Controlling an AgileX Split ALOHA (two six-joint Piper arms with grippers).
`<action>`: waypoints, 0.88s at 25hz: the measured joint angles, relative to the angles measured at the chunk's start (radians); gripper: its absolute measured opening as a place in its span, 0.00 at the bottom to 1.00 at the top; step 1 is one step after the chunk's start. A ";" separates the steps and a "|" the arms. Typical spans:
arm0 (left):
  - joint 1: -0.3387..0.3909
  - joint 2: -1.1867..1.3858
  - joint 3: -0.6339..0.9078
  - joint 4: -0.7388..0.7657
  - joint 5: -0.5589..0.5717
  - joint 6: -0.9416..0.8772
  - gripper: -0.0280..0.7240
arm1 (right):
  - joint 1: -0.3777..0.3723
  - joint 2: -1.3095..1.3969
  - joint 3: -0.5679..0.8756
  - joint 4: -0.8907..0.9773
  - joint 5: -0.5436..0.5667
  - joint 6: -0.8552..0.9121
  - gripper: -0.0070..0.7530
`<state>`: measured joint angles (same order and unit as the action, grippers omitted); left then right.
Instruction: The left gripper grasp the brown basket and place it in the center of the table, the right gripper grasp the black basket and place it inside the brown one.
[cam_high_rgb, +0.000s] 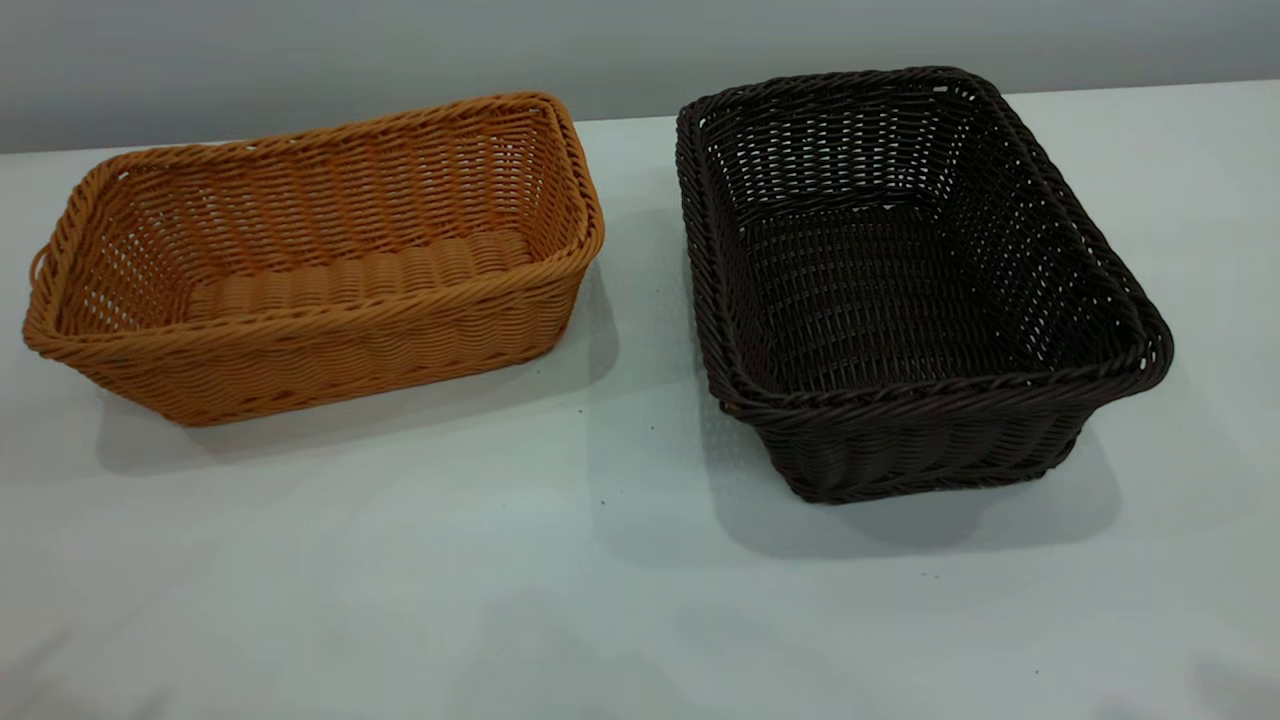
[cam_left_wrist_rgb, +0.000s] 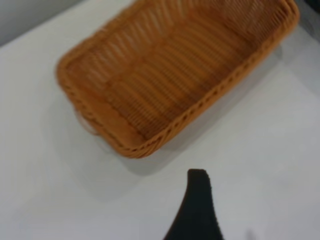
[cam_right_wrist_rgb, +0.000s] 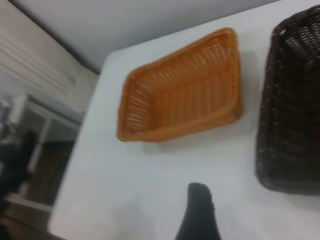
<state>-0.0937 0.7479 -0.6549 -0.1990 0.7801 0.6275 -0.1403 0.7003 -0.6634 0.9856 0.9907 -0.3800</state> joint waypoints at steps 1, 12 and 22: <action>-0.013 0.038 -0.006 0.000 -0.009 0.022 0.75 | 0.000 0.024 0.000 0.029 -0.015 0.006 0.69; -0.072 0.369 -0.011 0.027 -0.199 0.231 0.74 | 0.001 0.247 0.060 0.135 -0.075 0.183 0.69; -0.119 0.610 -0.011 0.059 -0.320 0.341 0.71 | 0.002 0.317 0.061 0.197 -0.116 0.282 0.70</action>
<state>-0.2131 1.3581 -0.6662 -0.1404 0.4606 0.9687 -0.1386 1.0177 -0.6029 1.1823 0.8751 -0.0984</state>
